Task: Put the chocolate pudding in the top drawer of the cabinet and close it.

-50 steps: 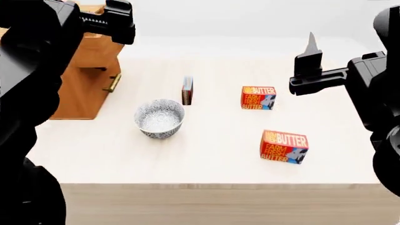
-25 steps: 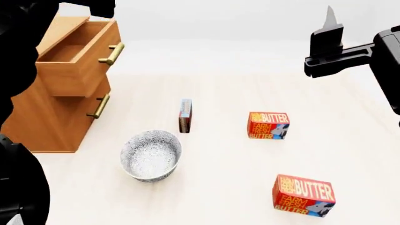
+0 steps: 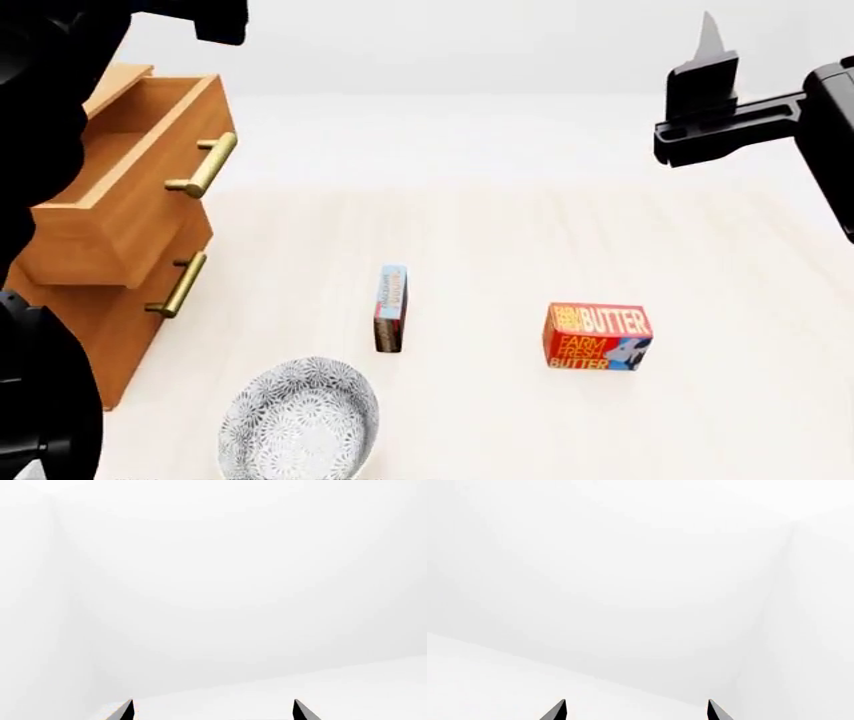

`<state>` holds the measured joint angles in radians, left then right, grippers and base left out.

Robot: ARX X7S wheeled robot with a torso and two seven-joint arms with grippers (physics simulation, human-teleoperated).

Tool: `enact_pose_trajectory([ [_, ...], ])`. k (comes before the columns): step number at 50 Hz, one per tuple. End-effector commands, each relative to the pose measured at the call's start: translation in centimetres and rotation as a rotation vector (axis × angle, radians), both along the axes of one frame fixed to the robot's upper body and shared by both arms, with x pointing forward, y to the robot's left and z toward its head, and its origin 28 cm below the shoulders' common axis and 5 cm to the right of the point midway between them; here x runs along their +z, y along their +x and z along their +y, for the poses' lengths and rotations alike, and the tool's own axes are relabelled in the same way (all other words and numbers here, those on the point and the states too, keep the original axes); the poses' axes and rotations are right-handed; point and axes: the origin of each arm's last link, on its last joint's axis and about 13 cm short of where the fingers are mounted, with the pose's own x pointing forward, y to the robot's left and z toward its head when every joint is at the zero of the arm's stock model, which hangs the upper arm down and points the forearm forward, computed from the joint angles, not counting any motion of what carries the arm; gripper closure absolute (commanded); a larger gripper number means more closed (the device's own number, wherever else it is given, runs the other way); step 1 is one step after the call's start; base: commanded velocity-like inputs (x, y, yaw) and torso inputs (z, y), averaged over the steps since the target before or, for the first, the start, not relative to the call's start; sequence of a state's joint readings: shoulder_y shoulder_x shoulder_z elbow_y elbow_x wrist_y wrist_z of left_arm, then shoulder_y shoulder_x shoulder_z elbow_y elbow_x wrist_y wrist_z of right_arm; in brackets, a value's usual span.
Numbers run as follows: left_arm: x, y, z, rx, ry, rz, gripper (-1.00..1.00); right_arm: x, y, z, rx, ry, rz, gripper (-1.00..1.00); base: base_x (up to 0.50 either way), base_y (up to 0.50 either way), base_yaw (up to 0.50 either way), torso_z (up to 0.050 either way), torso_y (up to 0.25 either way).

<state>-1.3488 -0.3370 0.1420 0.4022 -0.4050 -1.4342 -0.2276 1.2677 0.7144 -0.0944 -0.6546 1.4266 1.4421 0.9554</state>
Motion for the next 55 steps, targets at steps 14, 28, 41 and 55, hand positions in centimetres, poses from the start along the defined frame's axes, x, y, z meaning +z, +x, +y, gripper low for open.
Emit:
enact_pose_trajectory([
  [14,-0.1,3.5,1.6,0.102,-0.069,0.108,-1.0,-0.5,0.1,0.0,-0.008,-0.01,-0.002,-1.0,0.06,0.0,0.0,0.0,0.0],
  [28,-0.5,7.5,3.0,0.176,-0.11,0.289,-1.0,-0.9,0.7,0.1,-0.005,-0.014,0.01,-1.0,0.0,0.0,0.0,0.0,0.0],
  [41,-3.0,10.2,3.8,0.225,-0.174,0.429,-1.0,-1.3,1.2,0.3,0.0,-0.013,0.018,-1.0,0.0,0.0,0.0,0.0,0.0],
  [55,-4.1,11.5,3.9,0.252,-0.197,0.548,-1.0,-1.7,1.8,0.4,0.005,-0.008,0.035,-1.0,0.0,0.0,0.0,0.0,0.0],
])
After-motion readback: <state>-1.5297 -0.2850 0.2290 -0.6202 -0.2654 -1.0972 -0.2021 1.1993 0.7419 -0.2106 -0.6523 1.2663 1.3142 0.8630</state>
